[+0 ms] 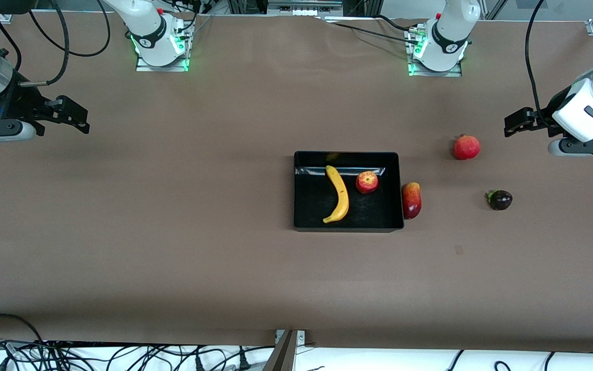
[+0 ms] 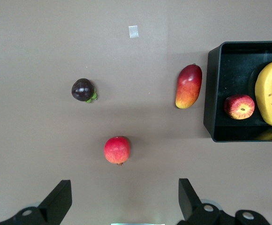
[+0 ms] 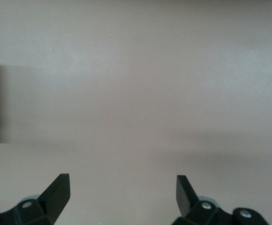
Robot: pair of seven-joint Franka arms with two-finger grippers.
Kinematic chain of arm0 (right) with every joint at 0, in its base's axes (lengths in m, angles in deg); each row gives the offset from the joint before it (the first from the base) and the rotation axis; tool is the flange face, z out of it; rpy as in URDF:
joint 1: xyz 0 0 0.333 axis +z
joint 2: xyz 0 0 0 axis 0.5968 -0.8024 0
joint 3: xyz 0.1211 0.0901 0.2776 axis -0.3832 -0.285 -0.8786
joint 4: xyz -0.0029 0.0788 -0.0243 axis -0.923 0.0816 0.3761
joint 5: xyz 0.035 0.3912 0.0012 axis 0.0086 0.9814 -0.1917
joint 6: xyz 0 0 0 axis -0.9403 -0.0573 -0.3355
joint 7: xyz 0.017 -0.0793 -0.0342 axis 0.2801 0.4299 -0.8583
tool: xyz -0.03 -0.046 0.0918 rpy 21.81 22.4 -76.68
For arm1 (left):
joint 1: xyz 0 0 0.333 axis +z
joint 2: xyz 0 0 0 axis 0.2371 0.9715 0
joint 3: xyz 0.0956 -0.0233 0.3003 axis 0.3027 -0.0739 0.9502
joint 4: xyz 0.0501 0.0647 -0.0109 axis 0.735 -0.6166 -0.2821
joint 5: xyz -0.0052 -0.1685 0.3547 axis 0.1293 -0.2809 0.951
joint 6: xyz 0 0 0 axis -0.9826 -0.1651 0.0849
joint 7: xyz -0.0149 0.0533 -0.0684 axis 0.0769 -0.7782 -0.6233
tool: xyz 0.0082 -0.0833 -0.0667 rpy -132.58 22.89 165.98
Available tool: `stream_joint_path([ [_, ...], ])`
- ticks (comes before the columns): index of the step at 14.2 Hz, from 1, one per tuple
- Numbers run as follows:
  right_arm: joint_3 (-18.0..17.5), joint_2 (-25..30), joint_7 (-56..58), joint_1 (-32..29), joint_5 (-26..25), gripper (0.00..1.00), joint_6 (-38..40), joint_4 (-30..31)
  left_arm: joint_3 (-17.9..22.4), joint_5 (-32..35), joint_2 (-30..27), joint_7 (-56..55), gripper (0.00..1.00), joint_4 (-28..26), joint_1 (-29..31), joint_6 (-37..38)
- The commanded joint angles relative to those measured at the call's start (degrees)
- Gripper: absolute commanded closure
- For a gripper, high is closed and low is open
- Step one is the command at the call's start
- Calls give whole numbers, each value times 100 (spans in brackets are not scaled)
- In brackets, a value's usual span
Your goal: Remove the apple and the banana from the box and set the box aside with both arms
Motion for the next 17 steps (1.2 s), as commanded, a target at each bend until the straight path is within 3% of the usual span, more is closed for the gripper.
stream_joint_path([
  [1,-14,11,-20,-26,-57,0,81,-79,10,-24,95,47,0,227,-27,182],
  [5,-14,3,-20,-35,-57,0,81,-79,10,-24,95,47,0,227,-27,182],
  [8,-14,3,-20,-35,-57,0,81,-79,2,-77,95,73,0,218,-62,698],
  [11,-14,3,-20,-35,-57,0,81,-79,-322,-164,200,29,0,87,-141,990],
  [13,-14,3,-20,-35,-57,0,81,-79,-647,-366,611,-32,0,129,-141,859],
  [17,-14,3,-20,-35,-57,0,81,-79,-1263,-262,1464,-777,0,68,-185,-238],
])
